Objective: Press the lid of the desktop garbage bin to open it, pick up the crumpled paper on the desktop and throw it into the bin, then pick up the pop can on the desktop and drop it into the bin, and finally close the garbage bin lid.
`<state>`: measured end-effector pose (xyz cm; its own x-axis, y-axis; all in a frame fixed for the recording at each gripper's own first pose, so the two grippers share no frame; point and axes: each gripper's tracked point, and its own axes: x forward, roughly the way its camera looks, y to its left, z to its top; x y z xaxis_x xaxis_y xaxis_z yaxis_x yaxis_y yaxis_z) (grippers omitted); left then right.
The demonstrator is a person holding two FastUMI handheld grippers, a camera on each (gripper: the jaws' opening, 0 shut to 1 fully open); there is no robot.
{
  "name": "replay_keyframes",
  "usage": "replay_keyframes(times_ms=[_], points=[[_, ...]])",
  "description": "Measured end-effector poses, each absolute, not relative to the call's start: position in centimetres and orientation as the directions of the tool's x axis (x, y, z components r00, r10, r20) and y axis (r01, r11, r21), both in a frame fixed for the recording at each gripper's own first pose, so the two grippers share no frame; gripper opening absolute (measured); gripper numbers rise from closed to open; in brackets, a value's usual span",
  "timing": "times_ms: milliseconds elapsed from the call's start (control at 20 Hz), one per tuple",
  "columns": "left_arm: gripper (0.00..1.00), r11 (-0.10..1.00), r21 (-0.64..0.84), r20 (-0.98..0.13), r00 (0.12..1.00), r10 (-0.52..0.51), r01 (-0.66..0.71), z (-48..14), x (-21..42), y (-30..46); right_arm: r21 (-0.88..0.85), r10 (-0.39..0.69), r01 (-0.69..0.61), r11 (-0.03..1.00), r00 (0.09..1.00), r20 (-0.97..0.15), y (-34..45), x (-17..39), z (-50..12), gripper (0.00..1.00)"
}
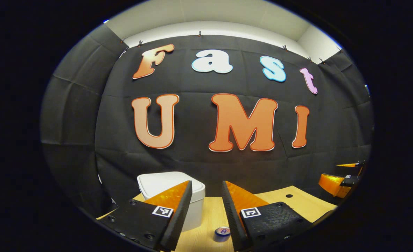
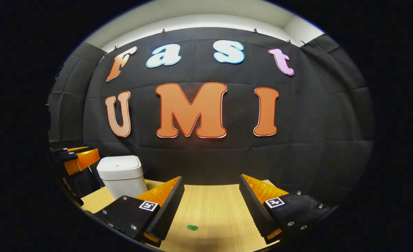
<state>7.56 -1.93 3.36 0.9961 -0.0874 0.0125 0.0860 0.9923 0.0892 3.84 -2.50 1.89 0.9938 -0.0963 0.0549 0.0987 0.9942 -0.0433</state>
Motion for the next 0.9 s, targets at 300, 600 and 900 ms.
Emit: replay_keyframes(times_ms=[300, 600, 900], points=[[0.23, 0.996, 0.063, -0.047, 0.997, -0.060, 0.063, 2.5, 8.4, -0.9, -0.032, -0.085, 0.087, 0.996, 0.995, 0.042, -2.3, 4.1, 1.7, 0.94], [0.00, 0.997, 0.057, -0.065, 0.997, -0.052, 0.056, 3.0, 9.7, 0.7, -0.032, -0.073, 0.073, 0.997, 0.997, 0.021, -2.1, 4.1, 1.3, 0.95], [0.00, 0.996, 0.053, -0.192, 0.980, -0.053, 0.065, 1.8, 14.9, 4.1, -0.048, -0.060, 0.061, 0.997, 0.998, 0.024, -2.0, 4.7, 1.8, 0.95]])
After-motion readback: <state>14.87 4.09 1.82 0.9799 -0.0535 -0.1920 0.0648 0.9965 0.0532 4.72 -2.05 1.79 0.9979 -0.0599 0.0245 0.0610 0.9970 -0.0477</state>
